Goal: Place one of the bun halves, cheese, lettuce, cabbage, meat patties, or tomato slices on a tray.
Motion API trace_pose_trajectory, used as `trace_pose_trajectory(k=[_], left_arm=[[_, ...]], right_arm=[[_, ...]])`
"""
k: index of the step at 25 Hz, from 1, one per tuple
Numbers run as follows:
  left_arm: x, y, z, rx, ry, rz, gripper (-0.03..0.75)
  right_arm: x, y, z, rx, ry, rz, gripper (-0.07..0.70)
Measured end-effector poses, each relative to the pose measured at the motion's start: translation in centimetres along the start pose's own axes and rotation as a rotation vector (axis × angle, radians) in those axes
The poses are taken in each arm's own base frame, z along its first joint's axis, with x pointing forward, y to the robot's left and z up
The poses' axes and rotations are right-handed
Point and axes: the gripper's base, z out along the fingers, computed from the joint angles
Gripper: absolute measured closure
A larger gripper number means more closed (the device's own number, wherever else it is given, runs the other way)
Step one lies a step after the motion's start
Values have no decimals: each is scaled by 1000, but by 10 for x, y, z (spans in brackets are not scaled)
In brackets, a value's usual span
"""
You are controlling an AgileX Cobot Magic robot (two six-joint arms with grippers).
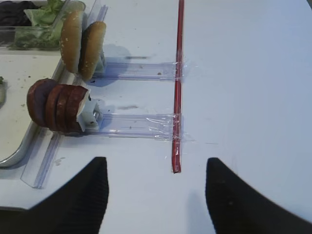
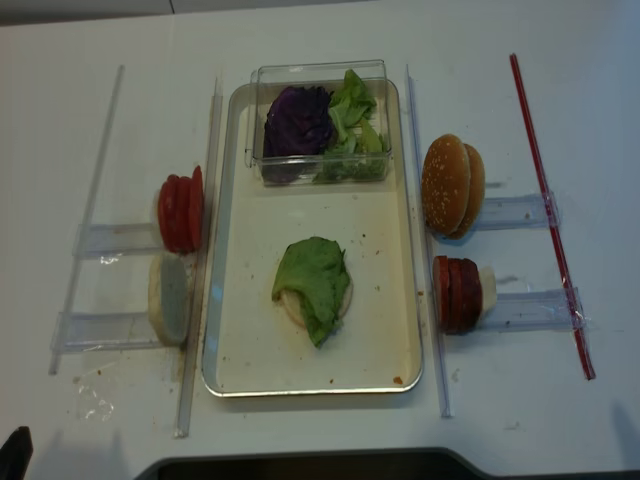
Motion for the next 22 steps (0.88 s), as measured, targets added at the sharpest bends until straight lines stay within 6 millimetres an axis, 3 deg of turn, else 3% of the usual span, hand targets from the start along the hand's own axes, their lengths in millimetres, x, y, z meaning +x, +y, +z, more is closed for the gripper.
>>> trace_pose_trajectory(k=[22], left_arm=[[0,0,0,0,0,0,279]], right_arm=[[0,0,0,0,-2,-2,177]])
